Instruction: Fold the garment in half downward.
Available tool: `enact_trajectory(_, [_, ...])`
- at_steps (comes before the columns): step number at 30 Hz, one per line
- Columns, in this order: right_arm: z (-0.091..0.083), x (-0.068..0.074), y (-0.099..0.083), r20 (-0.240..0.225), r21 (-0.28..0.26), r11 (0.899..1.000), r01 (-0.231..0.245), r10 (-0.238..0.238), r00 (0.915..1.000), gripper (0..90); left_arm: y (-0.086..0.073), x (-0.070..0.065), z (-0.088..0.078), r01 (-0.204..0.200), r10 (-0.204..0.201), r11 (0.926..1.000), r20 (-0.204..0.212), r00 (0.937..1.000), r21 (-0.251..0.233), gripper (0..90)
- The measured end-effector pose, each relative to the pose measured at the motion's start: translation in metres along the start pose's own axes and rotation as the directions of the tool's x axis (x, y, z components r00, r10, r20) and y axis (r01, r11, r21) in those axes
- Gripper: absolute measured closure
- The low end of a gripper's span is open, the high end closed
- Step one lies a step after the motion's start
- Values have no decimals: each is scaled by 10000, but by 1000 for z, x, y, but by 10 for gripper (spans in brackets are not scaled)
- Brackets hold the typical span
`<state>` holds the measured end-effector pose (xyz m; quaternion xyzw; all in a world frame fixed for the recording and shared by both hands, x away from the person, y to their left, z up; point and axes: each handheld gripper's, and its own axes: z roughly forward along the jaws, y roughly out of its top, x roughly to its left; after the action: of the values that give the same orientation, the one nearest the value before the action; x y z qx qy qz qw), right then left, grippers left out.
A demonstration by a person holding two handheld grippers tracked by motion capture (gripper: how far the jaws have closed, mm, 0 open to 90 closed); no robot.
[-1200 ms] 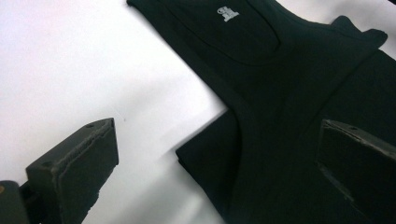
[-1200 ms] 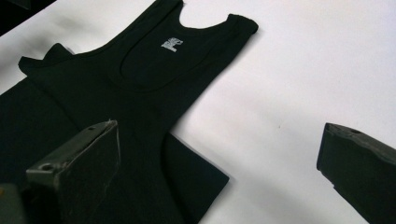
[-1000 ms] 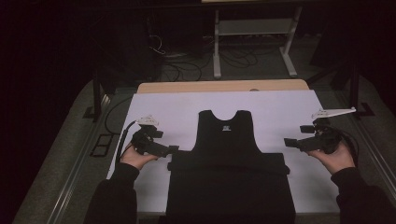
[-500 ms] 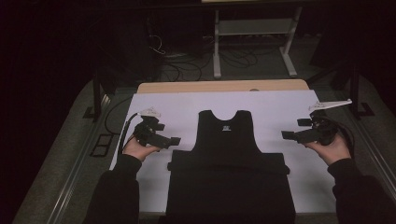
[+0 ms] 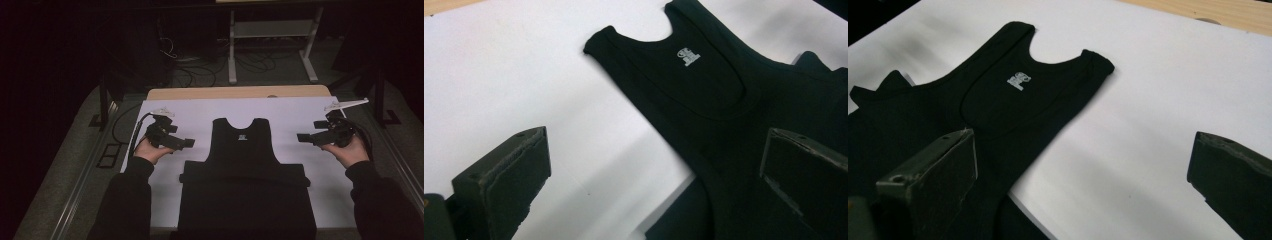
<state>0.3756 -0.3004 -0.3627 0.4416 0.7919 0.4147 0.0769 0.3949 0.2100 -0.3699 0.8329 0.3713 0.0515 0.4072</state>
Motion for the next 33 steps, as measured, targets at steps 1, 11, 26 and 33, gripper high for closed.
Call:
enact_trajectory(1, [1, 0, 1, 24, 6, 10000, 7, -7, 10000, 0, 0, 0, 0, 0, 0, 10000, 0, 10000, 0, 0])
enact_trajectory(11, [13, -3, 15, 29, 55, 10000, 21, -21, 10000, 0, 6, 9, 11, 161, -161, 9999, -33, 9999, -33, 0])
enact_trajectory(26, [33, -5, 31, -7, 298, 9995, 141, -140, 9999, 0, 18, 19, 27, 286, -284, 9994, -103, 9995, 180, 0])
enact_trajectory(33, [49, -7, 37, -76, 427, 9990, 134, -130, 9999, 0, 21, 23, 37, 503, -503, 9987, -72, 9987, 89, 0])
